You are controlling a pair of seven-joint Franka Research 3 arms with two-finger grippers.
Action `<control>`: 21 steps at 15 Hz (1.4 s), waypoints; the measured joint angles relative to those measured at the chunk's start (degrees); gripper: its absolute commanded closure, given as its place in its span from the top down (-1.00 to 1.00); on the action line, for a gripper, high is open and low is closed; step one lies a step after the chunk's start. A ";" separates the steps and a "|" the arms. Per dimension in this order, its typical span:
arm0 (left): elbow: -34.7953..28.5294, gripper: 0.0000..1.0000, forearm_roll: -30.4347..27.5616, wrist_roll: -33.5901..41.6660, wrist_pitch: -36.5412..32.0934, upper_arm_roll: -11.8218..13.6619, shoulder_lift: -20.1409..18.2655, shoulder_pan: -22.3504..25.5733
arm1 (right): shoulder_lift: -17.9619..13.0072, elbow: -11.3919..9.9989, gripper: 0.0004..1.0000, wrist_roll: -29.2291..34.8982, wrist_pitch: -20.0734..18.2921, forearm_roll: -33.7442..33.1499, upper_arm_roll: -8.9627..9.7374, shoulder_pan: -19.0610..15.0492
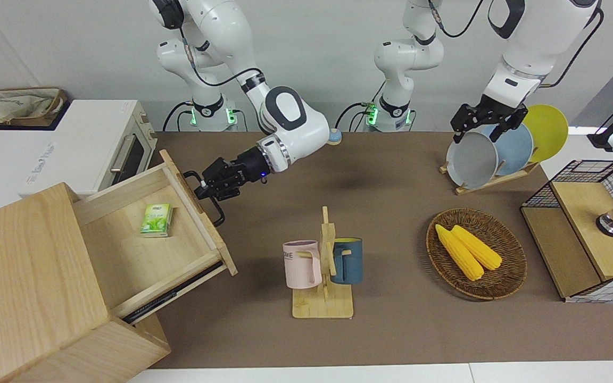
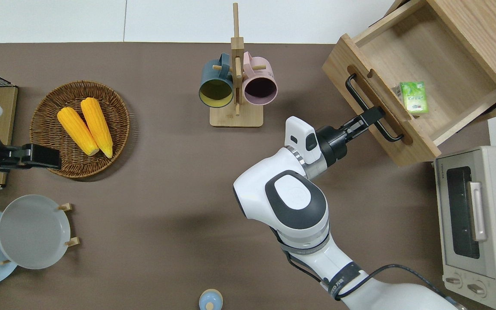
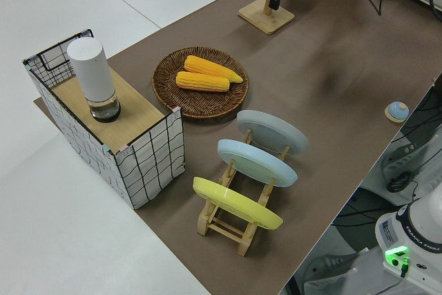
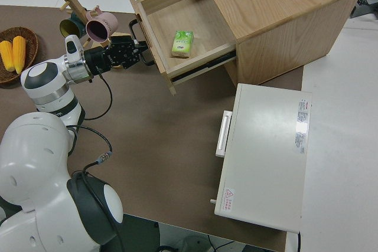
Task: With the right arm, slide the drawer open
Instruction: 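Pull the drawer handle toward the robot with the right gripper, then release the handle and back the right gripper away from the drawer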
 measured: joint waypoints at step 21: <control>0.00 1.00 0.00 0.00 0.00 0.00 0.00 0.00 | 0.18 0.53 -0.42 -0.46 -5.30 3.04 4.74 0.96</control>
